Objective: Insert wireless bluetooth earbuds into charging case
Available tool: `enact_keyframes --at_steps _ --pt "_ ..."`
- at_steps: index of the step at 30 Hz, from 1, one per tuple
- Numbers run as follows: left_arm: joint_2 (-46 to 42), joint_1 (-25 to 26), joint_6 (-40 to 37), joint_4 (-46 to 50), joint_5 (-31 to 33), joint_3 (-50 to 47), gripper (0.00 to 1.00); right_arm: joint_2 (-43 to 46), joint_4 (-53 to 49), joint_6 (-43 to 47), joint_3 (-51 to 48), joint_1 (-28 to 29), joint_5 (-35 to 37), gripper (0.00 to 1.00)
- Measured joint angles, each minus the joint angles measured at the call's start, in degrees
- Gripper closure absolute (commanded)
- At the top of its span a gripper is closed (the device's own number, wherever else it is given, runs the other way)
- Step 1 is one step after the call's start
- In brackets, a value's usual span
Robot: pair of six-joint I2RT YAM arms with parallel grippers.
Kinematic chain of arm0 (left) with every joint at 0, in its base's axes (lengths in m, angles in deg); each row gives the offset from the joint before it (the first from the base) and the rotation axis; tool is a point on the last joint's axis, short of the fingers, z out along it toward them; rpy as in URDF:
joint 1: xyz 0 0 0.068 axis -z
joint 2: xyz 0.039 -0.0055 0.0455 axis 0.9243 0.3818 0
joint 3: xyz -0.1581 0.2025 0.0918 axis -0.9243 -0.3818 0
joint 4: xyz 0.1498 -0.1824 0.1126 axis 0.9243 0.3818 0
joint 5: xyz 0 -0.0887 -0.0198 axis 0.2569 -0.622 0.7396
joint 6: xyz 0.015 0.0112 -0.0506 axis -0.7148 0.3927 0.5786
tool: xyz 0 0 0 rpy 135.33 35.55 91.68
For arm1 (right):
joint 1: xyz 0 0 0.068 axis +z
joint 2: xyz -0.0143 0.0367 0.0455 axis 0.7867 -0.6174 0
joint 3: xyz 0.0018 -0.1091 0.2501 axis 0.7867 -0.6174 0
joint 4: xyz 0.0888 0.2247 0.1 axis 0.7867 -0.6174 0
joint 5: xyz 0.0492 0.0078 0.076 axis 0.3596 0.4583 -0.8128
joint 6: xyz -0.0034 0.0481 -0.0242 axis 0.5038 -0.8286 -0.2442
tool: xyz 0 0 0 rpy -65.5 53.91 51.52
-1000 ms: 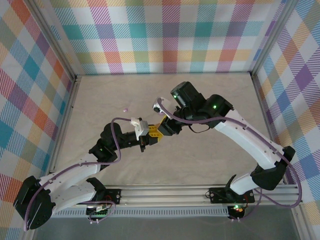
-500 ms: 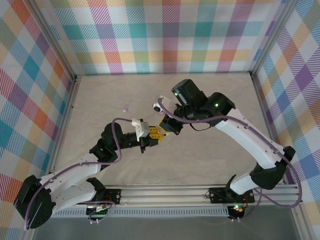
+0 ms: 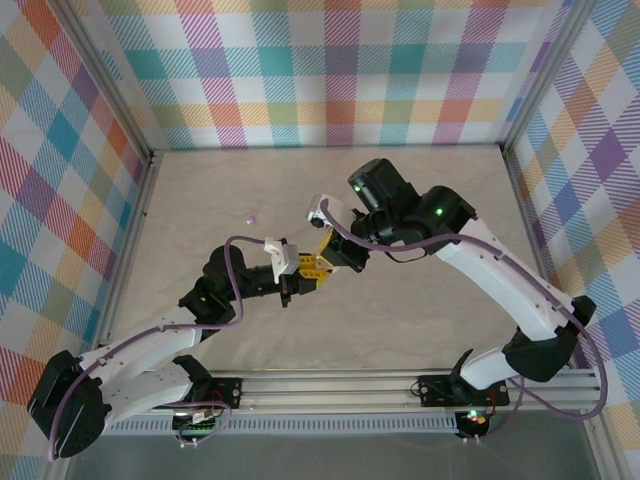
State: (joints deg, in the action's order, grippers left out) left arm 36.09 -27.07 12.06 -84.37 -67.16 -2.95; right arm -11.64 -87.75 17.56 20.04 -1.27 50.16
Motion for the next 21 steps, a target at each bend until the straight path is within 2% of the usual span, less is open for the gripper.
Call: enact_keyframes --at_steps 12,21 --pt "0.0 0.0 0.0 -0.9 -0.4 0.0 1.0 1.7 -0.9 4.6 -0.7 0.5 -1.7 0.89" --pt "0.0 0.0 0.0 -0.8 -0.9 0.0 1.0 0.2 -1.4 7.2 -0.9 1.3 0.5 0.9"
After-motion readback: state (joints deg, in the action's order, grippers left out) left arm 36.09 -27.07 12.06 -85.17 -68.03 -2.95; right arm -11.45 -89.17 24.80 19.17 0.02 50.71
